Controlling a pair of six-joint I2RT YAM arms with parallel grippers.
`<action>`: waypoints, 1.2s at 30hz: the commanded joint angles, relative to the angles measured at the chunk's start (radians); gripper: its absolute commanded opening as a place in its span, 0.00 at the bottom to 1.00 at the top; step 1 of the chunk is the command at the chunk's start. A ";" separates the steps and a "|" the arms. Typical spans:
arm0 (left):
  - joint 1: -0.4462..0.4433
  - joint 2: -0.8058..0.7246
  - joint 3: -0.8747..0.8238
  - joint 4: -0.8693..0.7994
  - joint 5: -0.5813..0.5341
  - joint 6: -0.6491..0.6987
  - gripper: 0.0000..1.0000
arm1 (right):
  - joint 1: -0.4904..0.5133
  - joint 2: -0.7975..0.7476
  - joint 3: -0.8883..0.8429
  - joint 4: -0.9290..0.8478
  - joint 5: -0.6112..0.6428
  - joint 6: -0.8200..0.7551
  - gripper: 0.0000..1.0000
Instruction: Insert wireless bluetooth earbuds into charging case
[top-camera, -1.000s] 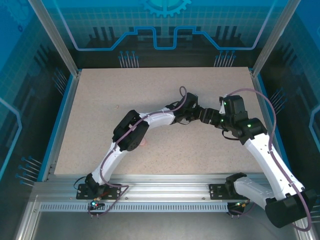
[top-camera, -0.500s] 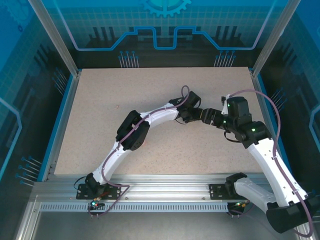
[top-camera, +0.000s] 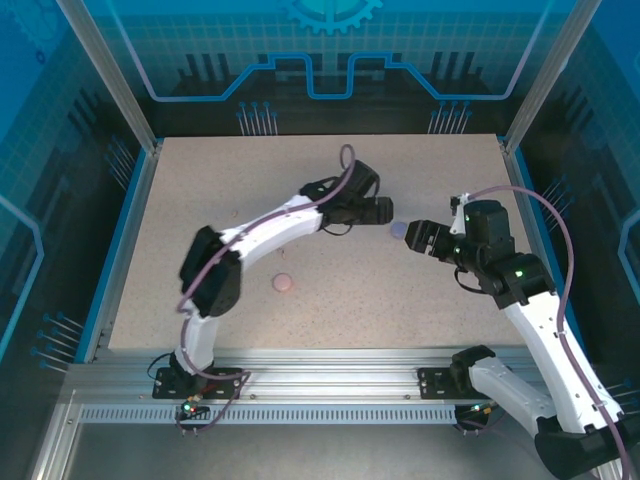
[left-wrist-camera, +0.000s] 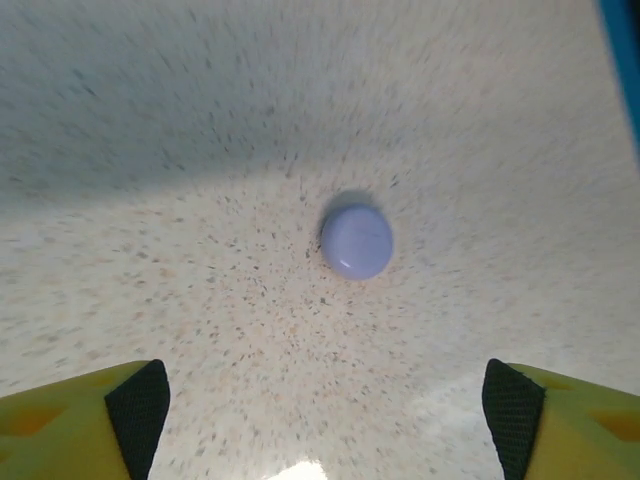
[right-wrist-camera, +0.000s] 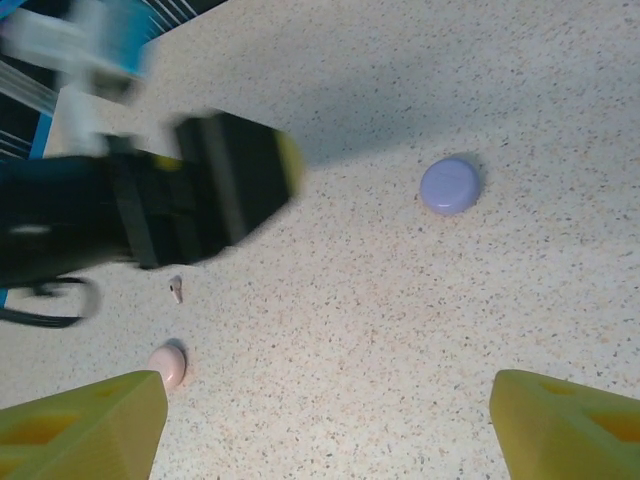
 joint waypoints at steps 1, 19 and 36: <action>0.015 -0.179 -0.147 0.084 -0.074 0.088 0.92 | 0.013 0.020 -0.033 0.006 -0.031 0.010 0.86; 0.393 -0.763 -0.834 0.394 -0.021 -0.106 0.99 | 0.524 0.474 0.066 0.075 0.212 0.356 0.89; 0.776 -0.821 -0.887 0.351 0.116 -0.171 0.99 | 0.732 1.339 0.922 -0.252 0.173 0.605 0.91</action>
